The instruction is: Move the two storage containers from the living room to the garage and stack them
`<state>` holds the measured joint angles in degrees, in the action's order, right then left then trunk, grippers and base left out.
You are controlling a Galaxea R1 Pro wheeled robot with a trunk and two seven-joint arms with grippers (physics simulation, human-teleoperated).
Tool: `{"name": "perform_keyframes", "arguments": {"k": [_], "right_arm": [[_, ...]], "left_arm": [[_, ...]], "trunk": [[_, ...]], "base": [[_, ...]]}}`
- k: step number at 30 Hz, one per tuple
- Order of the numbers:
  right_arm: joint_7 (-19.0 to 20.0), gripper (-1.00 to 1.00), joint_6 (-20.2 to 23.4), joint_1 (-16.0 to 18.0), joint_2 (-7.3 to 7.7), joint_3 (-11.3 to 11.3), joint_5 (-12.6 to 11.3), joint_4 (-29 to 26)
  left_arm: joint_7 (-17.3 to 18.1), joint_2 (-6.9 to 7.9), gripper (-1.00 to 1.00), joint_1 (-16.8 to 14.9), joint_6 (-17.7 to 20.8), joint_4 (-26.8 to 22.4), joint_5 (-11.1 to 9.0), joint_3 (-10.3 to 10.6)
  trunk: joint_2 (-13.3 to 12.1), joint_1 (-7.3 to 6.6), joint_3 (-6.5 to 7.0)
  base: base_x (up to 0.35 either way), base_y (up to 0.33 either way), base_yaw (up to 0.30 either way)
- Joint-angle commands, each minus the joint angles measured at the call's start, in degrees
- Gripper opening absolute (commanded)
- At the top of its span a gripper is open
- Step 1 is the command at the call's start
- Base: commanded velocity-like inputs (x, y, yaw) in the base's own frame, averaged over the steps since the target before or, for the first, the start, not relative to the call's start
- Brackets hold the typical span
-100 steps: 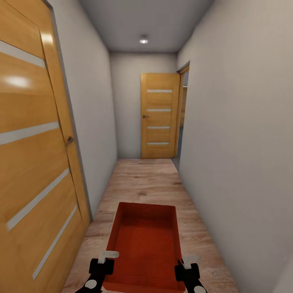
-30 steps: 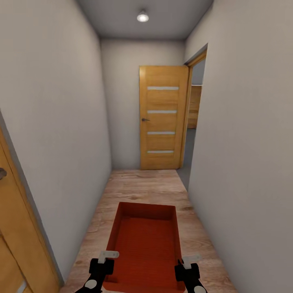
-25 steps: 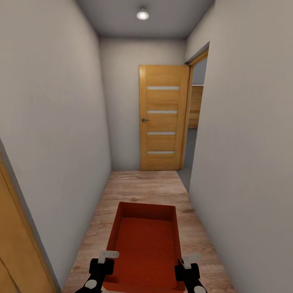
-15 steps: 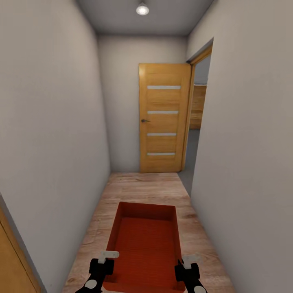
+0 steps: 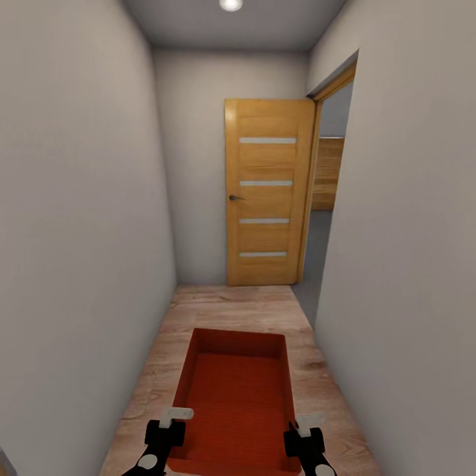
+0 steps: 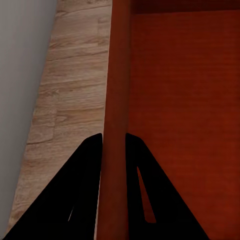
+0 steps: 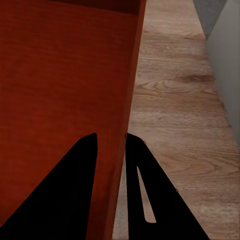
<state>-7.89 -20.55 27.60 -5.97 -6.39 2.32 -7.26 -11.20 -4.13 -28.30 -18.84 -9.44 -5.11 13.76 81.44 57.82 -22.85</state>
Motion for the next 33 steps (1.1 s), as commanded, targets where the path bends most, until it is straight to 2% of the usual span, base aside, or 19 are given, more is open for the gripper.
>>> {"name": "perform_keyframes", "arguments": {"k": [1, 33], "right_arm": [[-0.6, -1.0, 0.1, 0.0, -0.02, -0.3, 0.6, 0.1], [-0.6, -1.0, 0.1, 0.0, -0.08, -0.4, 0.6, 0.1]], "left_arm": [[-0.5, -0.26, -1.0, -0.1, -0.1, -0.9, -2.5, -2.5], [-0.4, -0.27, -1.0, -0.1, -0.1, -0.8, -2.4, -2.5]], "trunk": [[0.0, 0.03, -0.07], [0.0, 0.03, -0.07]], "base": [[0.339, 0.0, 0.0], [0.339, 0.0, 0.0]]}}
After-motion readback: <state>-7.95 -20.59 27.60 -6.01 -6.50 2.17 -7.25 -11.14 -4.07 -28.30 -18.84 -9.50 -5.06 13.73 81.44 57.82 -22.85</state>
